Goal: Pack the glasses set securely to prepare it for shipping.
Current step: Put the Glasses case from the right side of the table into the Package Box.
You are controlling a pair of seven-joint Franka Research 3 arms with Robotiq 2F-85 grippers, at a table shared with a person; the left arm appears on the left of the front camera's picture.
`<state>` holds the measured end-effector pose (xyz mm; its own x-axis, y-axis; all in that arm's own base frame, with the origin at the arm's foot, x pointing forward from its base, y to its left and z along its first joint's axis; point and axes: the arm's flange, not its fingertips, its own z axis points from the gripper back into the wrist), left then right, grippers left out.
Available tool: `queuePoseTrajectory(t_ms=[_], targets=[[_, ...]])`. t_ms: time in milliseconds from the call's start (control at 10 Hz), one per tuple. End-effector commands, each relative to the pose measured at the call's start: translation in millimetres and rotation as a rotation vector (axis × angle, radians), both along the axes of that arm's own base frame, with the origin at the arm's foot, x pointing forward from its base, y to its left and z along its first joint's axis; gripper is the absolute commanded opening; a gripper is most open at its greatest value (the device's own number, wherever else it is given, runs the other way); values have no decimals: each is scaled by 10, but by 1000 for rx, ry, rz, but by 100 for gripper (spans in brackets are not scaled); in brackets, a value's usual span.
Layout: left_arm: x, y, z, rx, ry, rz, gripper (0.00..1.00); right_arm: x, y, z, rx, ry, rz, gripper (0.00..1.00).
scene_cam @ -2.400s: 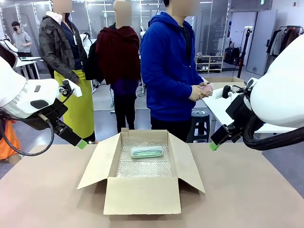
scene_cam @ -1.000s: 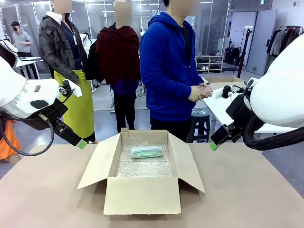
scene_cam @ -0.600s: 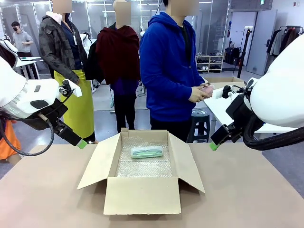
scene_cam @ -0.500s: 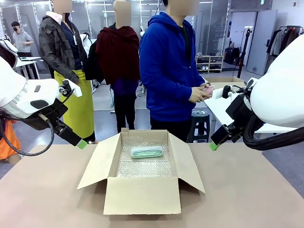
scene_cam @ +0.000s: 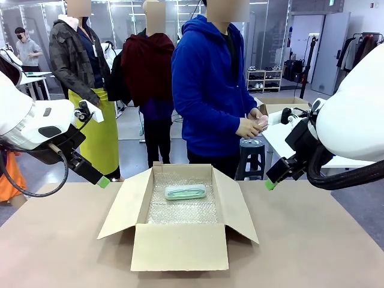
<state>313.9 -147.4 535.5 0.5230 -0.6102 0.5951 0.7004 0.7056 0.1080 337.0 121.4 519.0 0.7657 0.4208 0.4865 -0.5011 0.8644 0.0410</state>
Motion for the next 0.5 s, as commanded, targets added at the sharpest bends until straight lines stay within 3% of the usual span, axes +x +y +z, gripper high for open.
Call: queuePoseTrajectory(t_ms=[0,400], targets=[[-1,9,0,-9,1,-9,100,1,17,-9,-3,-5,-7,100],[-1,9,0,-9,1,-9,100,1,17,-9,-3,-5,-7,100]])
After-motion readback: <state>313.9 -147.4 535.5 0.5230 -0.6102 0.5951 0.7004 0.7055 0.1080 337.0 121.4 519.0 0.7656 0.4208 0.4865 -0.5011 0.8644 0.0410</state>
